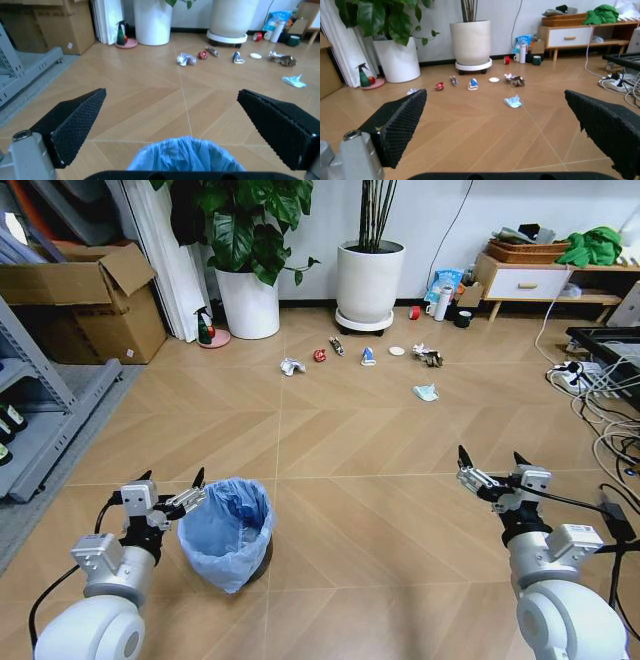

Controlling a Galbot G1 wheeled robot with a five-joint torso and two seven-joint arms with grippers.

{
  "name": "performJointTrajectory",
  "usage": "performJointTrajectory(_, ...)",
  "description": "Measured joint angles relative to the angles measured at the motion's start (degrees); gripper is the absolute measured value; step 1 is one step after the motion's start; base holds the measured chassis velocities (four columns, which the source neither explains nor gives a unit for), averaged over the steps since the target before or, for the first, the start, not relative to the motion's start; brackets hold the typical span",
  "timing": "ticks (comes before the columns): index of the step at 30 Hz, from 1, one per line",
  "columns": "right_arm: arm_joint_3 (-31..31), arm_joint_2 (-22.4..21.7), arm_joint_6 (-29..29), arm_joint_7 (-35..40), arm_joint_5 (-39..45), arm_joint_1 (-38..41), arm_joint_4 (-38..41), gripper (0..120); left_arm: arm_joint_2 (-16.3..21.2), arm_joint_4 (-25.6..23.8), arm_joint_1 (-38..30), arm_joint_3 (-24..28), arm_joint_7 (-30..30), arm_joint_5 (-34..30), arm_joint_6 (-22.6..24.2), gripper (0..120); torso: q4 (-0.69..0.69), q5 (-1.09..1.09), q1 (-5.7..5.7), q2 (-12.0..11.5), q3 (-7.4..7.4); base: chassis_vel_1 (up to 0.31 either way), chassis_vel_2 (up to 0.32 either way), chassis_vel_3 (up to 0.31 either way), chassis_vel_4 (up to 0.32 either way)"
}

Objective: Pick up the trash bin and place the garbage on the floor into it.

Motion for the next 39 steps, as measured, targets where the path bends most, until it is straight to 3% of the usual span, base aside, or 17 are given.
performJointTrajectory(7, -0.2, -0.2, 0.0, 0.0, 0.0, -0.1, 0.0, 100, 2.2, 1.2, -0.9, 0.0, -0.3, -2.1, 3.5, 100, 0.0, 0.0, 0.0, 0.0, 0.0, 0.0, 0.0, 0.0, 0.0)
performJointTrajectory(14, -0.4, -0.6, 0.0, 0.0, 0.0, -0.3, 0.0, 100, 5.6, 5.0, -3.5, 0.7, -1.6, -7.2, 9.8, 100, 0.0, 0.0, 0.0, 0.0, 0.0, 0.0, 0.0, 0.0, 0.0)
performJointTrajectory(22, -0.7, -0.8, 0.0, 0.0, -0.1, -0.4, -0.6, 100, 9.9, 12.9, -8.1, 2.4, -2.2, -12.9, 14.3, 100, 0.01, -0.01, 0.0, 0.0, 0.0, 0.0, 0.0, 0.0, 0.0)
performJointTrajectory(39, -0.8, -0.4, 0.3, 0.0, -0.6, 0.0, -2.1, 100, 13.5, 27.5, -20.7, 8.9, -1.0, -16.5, 18.1, 100, 0.0, 0.0, 0.0, 0.0, 0.0, 0.0, 0.0, 0.0, 0.0)
